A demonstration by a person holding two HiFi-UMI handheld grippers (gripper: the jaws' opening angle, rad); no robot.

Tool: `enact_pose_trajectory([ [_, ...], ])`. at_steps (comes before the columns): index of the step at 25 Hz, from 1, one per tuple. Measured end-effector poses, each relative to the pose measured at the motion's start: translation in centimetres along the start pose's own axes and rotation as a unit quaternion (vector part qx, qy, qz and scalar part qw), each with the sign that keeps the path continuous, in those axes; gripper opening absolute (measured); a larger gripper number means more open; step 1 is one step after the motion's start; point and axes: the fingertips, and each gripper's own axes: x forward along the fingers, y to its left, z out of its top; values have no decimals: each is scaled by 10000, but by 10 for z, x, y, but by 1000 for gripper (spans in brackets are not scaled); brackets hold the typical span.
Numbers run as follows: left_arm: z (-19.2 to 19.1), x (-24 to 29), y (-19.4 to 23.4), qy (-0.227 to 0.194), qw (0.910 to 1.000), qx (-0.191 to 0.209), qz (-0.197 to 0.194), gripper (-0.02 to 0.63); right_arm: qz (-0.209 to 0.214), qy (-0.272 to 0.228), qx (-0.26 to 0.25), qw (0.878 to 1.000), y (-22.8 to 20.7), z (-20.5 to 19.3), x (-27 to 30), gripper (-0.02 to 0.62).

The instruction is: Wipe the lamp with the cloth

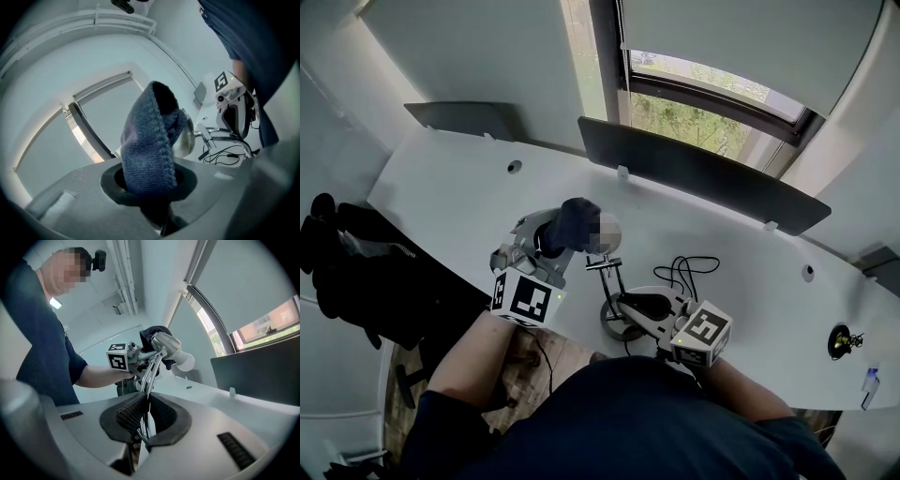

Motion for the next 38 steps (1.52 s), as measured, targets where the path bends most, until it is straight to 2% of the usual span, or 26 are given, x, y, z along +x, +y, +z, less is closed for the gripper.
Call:
enact_pose_trajectory([
  [5,0,13,3,40,9996,269,-106,80,80,21,5,10000,3,2,1,41],
  [11,23,9,9,-90,9940,1078,-188,80,154,-13,31,9999,3,3,1,40],
  [15,29,12,6,-74,9837,1768,-318,80,214,-21,36,9998,2,1,2,40],
  [19,29,22,5,-31,9692,2430,-407,80,247,-54,63,9997,2,1,2,41],
  [22,25,31,4,35,9612,2717,-485,80,263,-72,64,9996,2,1,2,40],
  [26,16,43,2,119,9607,2708,-594,80,287,-82,51,9995,3,1,2,40],
  [29,10,48,-1,167,9649,2541,-642,80,286,-77,15,9996,4,1,2,41],
  [33,0,50,5,285,9767,2065,-507,80,265,-103,11,9996,3,0,2,41],
  [38,-8,34,15,386,9908,1275,-219,80,191,-59,-6,9998,2,0,2,41],
])
